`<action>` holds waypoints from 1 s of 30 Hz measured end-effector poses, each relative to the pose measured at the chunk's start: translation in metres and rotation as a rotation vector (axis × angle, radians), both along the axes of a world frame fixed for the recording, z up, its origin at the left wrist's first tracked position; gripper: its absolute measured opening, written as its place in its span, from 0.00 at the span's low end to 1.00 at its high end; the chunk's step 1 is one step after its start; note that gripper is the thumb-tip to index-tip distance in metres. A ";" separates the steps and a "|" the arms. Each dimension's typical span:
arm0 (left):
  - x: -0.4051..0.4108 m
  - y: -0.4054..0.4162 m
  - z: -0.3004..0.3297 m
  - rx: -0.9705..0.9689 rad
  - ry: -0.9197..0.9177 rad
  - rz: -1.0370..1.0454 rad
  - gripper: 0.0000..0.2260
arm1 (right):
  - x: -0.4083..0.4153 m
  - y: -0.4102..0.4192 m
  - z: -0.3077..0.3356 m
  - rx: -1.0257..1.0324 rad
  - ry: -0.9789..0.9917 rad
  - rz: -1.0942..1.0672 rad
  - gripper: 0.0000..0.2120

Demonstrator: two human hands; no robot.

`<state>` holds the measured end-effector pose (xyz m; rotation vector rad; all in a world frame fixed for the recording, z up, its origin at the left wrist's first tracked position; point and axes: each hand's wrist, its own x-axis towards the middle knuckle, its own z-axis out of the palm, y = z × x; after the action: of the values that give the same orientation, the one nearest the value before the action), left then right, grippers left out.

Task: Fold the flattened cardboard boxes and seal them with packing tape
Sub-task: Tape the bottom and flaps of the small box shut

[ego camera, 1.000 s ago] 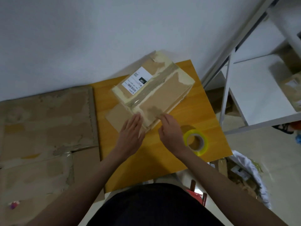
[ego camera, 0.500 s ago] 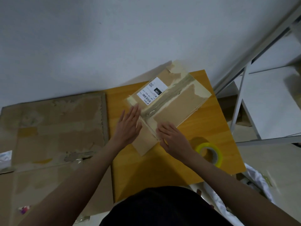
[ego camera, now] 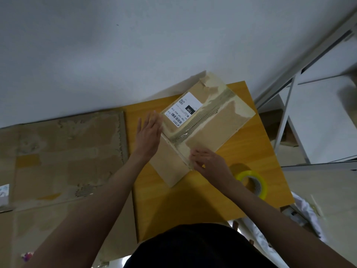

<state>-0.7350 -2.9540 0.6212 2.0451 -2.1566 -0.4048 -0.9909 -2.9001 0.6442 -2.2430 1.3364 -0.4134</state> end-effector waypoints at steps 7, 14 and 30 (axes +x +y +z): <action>0.013 -0.037 0.021 -0.049 0.101 -0.477 0.05 | 0.030 -0.013 -0.004 0.097 0.116 -0.150 0.08; 0.014 -0.038 0.027 -0.121 0.036 -0.708 0.11 | 0.036 -0.005 -0.010 0.067 0.186 -0.256 0.08; -0.007 -0.023 0.029 -0.226 -0.152 -0.827 0.14 | 0.075 -0.006 -0.024 -0.057 0.418 -0.342 0.15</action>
<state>-0.7425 -2.9771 0.6498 1.0208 -2.9026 -0.0675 -0.9160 -2.9062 0.6201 -2.2259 1.9578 -0.0947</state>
